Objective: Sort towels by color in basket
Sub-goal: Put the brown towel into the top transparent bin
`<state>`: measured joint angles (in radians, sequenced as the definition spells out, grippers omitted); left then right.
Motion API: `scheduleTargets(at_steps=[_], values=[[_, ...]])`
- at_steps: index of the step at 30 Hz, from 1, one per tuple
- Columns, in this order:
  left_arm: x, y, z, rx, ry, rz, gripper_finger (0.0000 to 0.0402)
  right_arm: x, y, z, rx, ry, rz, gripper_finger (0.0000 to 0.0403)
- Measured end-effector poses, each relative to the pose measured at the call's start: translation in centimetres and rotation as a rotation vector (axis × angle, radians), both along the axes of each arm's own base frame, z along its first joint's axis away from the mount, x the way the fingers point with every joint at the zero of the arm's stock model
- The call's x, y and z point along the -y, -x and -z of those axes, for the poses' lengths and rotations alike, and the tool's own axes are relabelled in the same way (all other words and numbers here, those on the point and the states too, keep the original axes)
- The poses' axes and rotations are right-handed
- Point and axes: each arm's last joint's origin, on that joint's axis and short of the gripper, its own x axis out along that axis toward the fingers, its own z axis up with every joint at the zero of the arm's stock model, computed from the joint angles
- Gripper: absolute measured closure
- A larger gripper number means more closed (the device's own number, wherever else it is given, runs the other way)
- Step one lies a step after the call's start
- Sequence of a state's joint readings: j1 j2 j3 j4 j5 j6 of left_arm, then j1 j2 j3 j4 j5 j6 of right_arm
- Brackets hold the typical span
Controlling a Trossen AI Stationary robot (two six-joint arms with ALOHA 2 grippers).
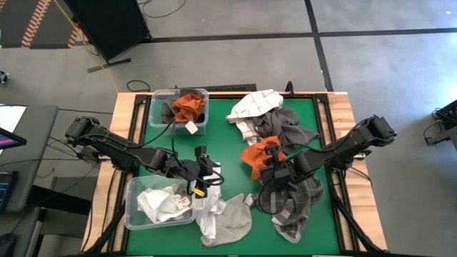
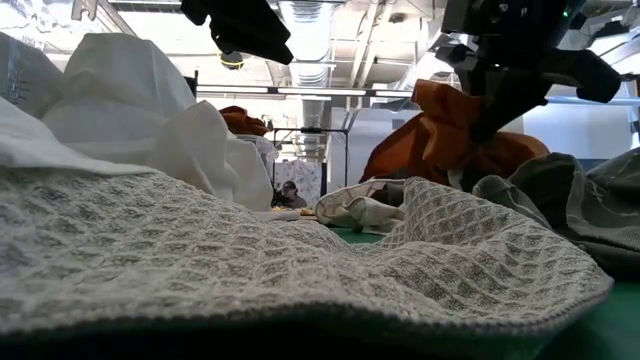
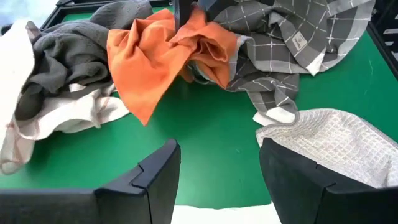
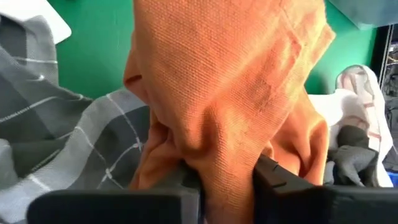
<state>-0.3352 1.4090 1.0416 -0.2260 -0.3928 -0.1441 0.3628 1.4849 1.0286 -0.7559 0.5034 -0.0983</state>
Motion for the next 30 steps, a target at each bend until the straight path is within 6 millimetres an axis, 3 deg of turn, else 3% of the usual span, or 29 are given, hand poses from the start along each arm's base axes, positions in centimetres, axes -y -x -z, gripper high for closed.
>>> scheduleTargets(at_steps=[9,21,25,30], values=[[0.0,0.0,0.0,0.001,0.008,-0.005,0.0193,0.0,0.0,0.0,-0.027,-0.005,-0.045,0.0314],[0.0,0.0,0.0,0.003,0.019,-0.011,0.0193,1.6,-0.6,0.0,-0.021,-0.001,0.005,0.0211],[0.0,0.0,0.0,0.002,0.017,-0.011,0.0193,2.1,-0.7,0.0,-0.028,0.010,0.001,0.0240],[0.0,0.0,0.0,0.004,0.008,-0.020,0.0193,2.3,-0.8,0.0,-0.043,0.032,-0.033,0.0329]])
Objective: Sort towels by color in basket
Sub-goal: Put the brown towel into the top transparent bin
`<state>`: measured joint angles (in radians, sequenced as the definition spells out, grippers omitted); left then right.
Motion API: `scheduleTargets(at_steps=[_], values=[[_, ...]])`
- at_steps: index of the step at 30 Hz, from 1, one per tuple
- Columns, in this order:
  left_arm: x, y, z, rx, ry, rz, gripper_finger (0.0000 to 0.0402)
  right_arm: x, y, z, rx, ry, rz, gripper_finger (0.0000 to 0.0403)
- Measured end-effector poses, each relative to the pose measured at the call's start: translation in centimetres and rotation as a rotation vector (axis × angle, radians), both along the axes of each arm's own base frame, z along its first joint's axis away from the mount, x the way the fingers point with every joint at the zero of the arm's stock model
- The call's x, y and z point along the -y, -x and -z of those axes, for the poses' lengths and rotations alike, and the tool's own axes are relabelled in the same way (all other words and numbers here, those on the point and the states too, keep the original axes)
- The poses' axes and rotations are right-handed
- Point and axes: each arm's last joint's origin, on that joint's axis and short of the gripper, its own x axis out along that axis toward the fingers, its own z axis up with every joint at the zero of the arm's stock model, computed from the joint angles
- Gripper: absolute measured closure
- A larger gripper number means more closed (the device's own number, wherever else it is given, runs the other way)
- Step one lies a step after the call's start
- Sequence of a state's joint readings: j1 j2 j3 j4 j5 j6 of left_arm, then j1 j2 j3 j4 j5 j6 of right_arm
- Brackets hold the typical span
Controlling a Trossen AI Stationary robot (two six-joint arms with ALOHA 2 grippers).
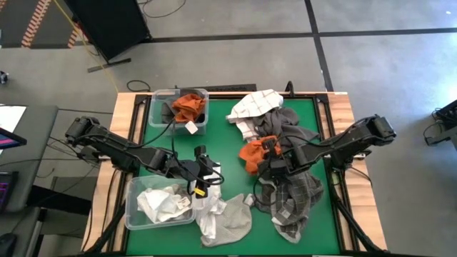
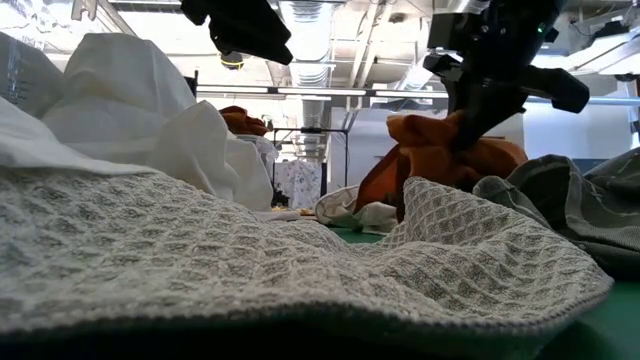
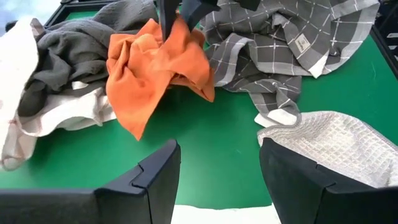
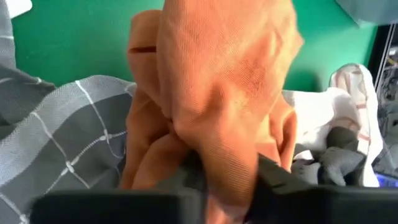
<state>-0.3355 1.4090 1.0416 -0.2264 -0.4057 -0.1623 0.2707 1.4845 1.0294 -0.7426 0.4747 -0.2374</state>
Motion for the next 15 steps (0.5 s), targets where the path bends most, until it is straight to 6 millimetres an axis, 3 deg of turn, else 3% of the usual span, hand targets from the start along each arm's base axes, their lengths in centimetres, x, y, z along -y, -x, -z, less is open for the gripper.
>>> scheduleTargets(at_steps=[3,9,15], values=[[0.0,0.0,0.0,0.000,0.000,-0.001,0.0193,0.2,-0.3,-0.1,0.010,0.012,-0.027,0.0381],[0.0,0.0,0.0,0.001,0.000,-0.003,0.0193,0.6,-0.5,-1.3,0.056,0.066,-0.024,0.0374],[0.0,0.0,0.0,0.003,0.000,-0.002,0.0193,0.6,-0.7,-5.1,0.194,0.087,-0.047,0.0382]])
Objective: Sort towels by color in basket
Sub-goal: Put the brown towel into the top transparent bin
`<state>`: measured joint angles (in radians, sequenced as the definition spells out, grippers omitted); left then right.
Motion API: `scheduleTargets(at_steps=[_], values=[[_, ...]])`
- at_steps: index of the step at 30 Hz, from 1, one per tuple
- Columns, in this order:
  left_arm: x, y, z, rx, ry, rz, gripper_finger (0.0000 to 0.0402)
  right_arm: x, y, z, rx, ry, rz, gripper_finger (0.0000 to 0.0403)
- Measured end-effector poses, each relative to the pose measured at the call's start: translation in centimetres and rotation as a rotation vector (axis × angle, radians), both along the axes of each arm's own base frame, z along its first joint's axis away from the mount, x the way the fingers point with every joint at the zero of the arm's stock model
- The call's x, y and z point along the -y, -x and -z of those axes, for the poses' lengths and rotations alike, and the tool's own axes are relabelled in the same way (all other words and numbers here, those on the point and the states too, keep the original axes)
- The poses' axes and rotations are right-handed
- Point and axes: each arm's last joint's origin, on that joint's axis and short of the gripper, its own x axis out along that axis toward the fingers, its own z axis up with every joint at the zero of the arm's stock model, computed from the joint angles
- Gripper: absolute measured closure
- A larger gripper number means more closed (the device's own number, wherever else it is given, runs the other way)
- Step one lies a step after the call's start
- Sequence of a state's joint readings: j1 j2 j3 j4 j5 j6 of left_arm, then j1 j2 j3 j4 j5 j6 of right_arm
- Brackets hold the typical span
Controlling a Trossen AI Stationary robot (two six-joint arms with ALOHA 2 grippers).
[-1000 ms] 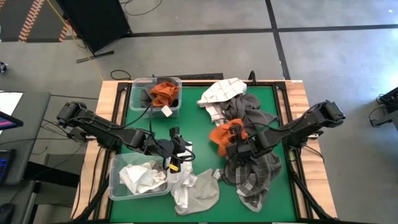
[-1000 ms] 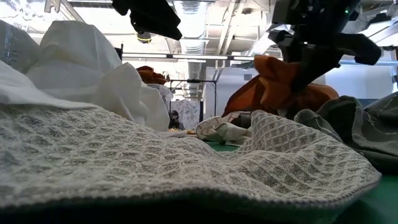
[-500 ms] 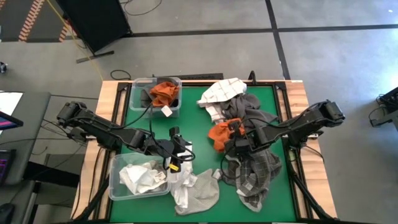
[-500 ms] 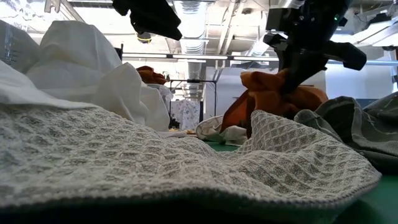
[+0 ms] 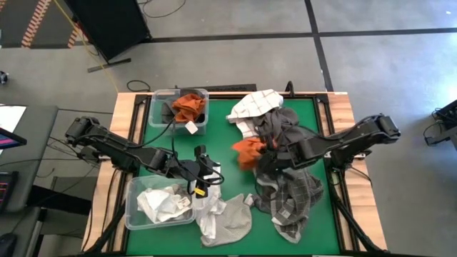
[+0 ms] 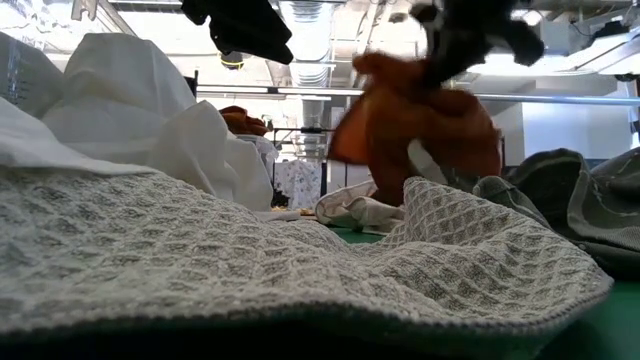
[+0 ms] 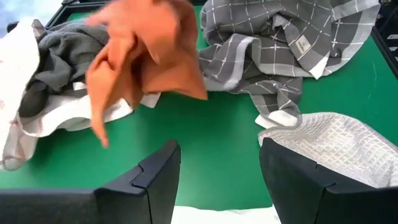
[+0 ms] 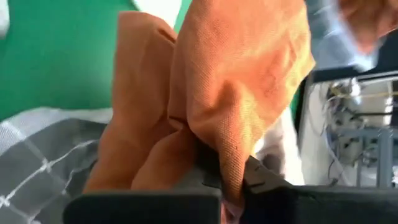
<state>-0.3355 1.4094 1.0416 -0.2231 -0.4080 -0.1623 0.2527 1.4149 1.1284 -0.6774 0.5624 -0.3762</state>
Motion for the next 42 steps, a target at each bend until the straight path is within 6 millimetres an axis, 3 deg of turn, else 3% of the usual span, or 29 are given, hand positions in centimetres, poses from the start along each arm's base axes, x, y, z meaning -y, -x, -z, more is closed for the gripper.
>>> scheduleTargets(at_steps=[6,11,23,33,42], values=[[0.0,0.0,0.0,-0.003,-0.001,0.000,0.0194,0.6,0.1,-3.6,0.211,-0.008,-0.030,0.0377],[0.0,0.0,0.1,-0.010,-0.004,-0.001,0.0194,2.1,-0.7,-4.8,0.326,-0.014,-0.026,0.0379],[-0.7,1.6,1.8,-0.210,-0.028,-0.131,0.0194,8.2,-3.6,-7.0,0.640,-0.021,-0.133,0.0379],[-0.5,2.2,2.0,-0.197,-0.055,-0.262,0.0194,14.1,-5.3,-6.8,0.850,-0.120,-0.242,0.0379],[-0.6,2.3,2.1,-0.188,0.028,-0.336,0.0193,17.7,-8.2,-7.0,0.940,-0.093,-0.237,0.0379]])
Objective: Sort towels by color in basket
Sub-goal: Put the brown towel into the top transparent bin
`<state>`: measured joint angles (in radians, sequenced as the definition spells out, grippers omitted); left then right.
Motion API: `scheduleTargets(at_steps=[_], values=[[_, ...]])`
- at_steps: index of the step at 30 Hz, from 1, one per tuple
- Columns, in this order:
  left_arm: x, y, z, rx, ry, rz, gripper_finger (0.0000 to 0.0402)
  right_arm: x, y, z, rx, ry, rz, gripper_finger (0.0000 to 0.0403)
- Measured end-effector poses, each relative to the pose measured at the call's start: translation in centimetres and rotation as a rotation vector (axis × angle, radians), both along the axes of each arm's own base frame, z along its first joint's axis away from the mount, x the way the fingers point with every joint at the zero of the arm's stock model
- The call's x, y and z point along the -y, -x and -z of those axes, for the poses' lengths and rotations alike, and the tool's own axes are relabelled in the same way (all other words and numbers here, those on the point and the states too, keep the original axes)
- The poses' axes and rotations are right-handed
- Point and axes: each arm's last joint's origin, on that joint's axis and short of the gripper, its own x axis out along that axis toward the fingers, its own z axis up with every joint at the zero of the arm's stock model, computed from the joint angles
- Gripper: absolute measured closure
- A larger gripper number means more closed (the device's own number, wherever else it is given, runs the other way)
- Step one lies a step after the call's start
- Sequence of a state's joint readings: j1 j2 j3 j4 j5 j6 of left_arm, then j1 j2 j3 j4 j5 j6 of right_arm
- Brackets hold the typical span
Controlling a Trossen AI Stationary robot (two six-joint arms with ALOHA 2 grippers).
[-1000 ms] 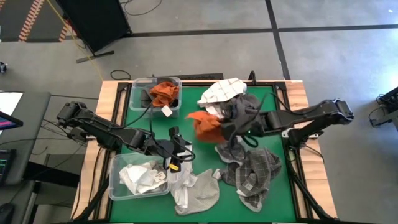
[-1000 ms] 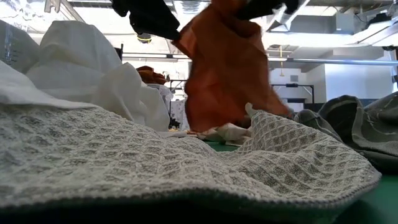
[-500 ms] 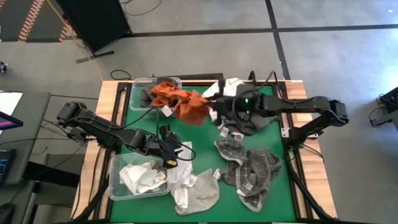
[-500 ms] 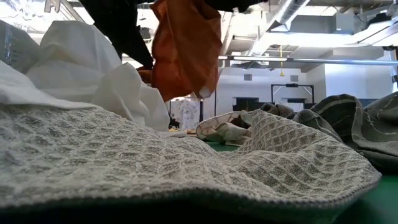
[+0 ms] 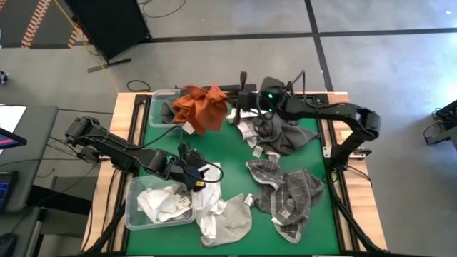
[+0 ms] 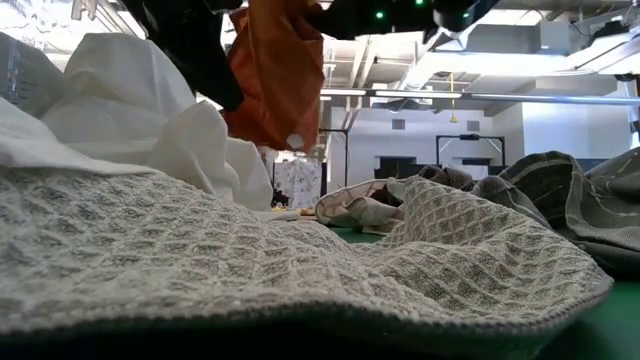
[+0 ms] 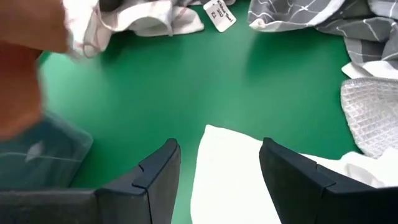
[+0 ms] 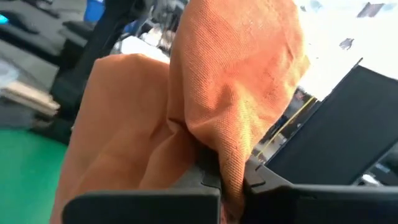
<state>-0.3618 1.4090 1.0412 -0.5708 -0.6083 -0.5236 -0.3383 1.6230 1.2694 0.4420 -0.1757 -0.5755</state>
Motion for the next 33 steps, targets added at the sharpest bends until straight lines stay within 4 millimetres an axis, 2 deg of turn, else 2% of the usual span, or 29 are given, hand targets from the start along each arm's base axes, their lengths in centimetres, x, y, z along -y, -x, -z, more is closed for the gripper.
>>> scheduleTargets(at_steps=[10,15,22,25,29,33], values=[[-0.1,0.2,0.1,0.027,0.077,-0.087,0.0193,2.0,-3.6,-3.5,0.119,0.051,-0.093,0.0379],[-0.2,0.4,0.3,0.021,0.112,-0.141,0.0193,2.9,-5.5,-4.3,0.152,0.068,-0.097,0.0379],[-0.2,1.2,0.8,-0.021,0.199,-0.231,0.0193,6.5,-6.7,-1.9,0.111,-0.027,-0.059,0.0379],[-0.3,1.8,0.8,-0.062,0.210,-0.285,0.0193,8.4,-6.6,-0.3,0.064,-0.117,-0.120,0.0379],[-0.6,2.7,0.3,-0.102,0.142,-0.365,0.0193,10.7,-6.5,2.0,0.009,-0.219,-0.234,0.0379],[-0.9,3.3,-1.3,-0.093,0.054,-0.425,0.0193,12.3,-6.6,4.0,-0.027,-0.281,-0.256,0.0379]])
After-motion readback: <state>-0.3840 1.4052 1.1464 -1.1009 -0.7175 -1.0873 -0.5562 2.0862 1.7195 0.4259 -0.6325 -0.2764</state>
